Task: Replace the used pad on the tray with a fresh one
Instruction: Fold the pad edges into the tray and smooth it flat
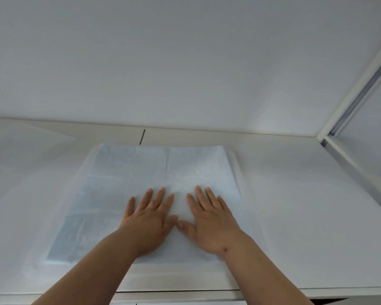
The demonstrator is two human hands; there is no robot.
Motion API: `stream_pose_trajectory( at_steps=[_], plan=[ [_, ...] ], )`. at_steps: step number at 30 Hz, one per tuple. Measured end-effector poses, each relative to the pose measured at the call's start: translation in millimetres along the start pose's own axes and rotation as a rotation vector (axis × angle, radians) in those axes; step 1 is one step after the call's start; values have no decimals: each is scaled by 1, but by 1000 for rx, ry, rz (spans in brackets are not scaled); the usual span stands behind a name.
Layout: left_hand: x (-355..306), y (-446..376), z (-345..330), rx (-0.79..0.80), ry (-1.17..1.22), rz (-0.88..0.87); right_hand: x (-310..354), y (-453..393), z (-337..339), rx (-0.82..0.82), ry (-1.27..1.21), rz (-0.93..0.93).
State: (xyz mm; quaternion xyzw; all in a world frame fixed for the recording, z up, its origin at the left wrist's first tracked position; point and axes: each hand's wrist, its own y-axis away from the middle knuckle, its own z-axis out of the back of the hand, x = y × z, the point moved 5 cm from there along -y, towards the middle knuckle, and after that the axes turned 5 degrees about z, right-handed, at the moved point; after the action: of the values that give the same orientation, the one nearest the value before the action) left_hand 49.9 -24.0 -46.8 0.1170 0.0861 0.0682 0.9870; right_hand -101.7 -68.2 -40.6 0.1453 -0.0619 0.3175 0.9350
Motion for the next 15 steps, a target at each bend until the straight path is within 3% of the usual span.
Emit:
stream_pose_trajectory(
  at_steps=[6, 10, 12, 15],
  plan=[
    [1, -3, 2, 72, -54, 71, -28, 5, 2, -1, -15, -181],
    [-30, -13, 20, -124, -3, 36, -15, -10, 9, -62, -18, -26],
    [-43, -20, 15, -81, 49, -32, -14, -17, 6, -55, -17, 16],
    [-46, -28, 10, -7, 28, -31, -35, -18, 4, -33, -30, -67]
  ],
)
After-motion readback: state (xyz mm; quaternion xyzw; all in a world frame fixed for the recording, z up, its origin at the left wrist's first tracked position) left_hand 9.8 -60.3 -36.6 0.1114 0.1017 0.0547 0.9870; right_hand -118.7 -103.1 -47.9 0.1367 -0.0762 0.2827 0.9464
